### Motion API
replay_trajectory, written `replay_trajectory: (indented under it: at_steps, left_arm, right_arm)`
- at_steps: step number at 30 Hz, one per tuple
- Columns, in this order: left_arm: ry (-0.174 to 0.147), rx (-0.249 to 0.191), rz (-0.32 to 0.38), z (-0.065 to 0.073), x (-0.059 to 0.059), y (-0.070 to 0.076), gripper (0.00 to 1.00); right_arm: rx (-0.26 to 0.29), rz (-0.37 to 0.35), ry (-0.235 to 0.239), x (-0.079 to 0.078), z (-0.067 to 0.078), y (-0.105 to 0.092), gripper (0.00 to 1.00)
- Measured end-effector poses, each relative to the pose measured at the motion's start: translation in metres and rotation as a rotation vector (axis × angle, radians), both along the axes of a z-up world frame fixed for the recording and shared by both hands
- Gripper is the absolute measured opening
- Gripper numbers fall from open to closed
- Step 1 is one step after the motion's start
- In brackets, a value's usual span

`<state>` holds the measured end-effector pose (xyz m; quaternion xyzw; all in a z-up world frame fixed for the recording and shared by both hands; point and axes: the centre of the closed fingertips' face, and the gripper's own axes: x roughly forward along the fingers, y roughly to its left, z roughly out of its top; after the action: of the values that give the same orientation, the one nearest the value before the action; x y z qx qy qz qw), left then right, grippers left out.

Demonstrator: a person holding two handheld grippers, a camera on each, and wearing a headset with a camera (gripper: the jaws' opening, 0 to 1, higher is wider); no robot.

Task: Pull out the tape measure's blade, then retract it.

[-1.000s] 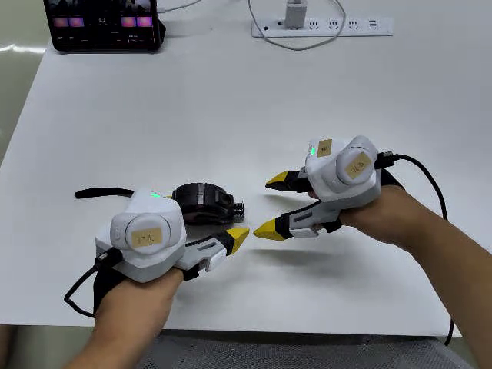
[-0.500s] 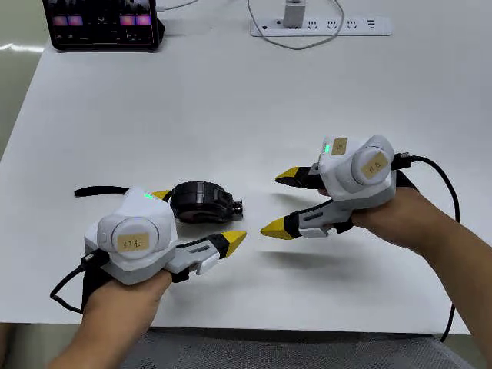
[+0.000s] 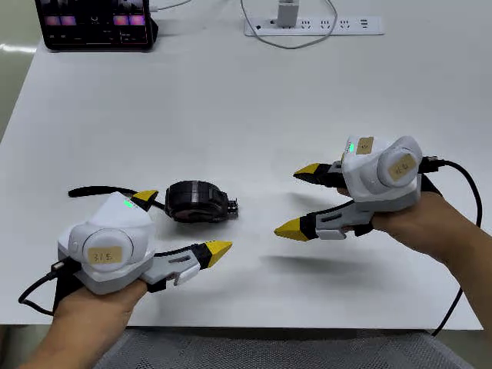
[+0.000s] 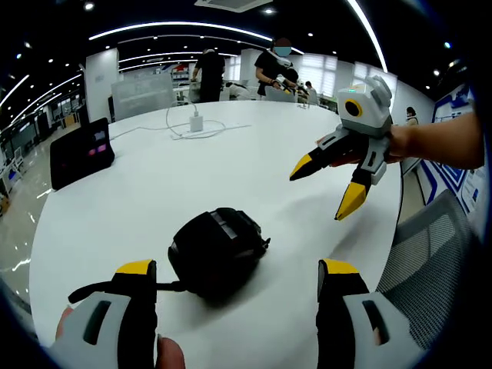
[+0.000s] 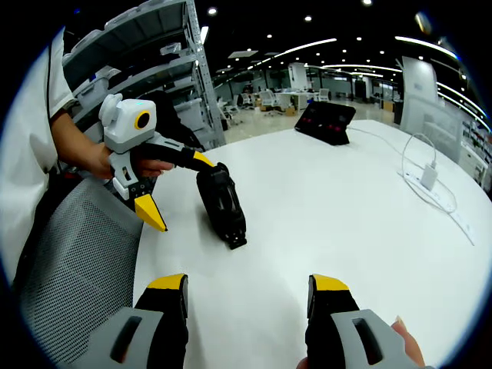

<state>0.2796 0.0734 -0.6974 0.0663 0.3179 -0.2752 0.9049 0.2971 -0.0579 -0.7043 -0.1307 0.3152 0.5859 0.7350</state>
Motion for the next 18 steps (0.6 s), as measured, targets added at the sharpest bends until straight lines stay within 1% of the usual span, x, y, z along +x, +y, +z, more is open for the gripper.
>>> replay_trajectory:
  at_steps: [3,5,10,12,14,18]
  left_arm:
    - [-0.004,-0.004,-0.011,0.002,-0.003,0.003,0.85]
    - [0.001,0.006,-0.021,0.001,-0.005,0.005,0.86]
    - [-0.007,0.018,-0.043,0.003,-0.008,0.01,0.88]
    - [-0.007,0.01,-0.049,0.006,-0.009,0.012,0.9]
    - [-0.017,0.003,-0.049,0.009,-0.01,0.013,0.93]
    - [-0.018,0.009,-0.058,0.01,-0.011,0.016,0.94]
  right_arm:
    - [-0.004,-0.007,0.0,-0.002,0.002,-0.004,0.62]
    - [-0.005,-0.014,0.002,-0.003,0.002,-0.007,0.63]
    - [0.0,-0.038,0.007,-0.004,0.003,-0.015,0.65]
    - [0.0,-0.048,0.005,-0.005,0.003,-0.018,0.67]
    - [0.001,-0.052,0.003,-0.004,0.003,-0.021,0.67]
    - [-0.006,-0.058,0.001,-0.007,0.002,-0.026,0.7]
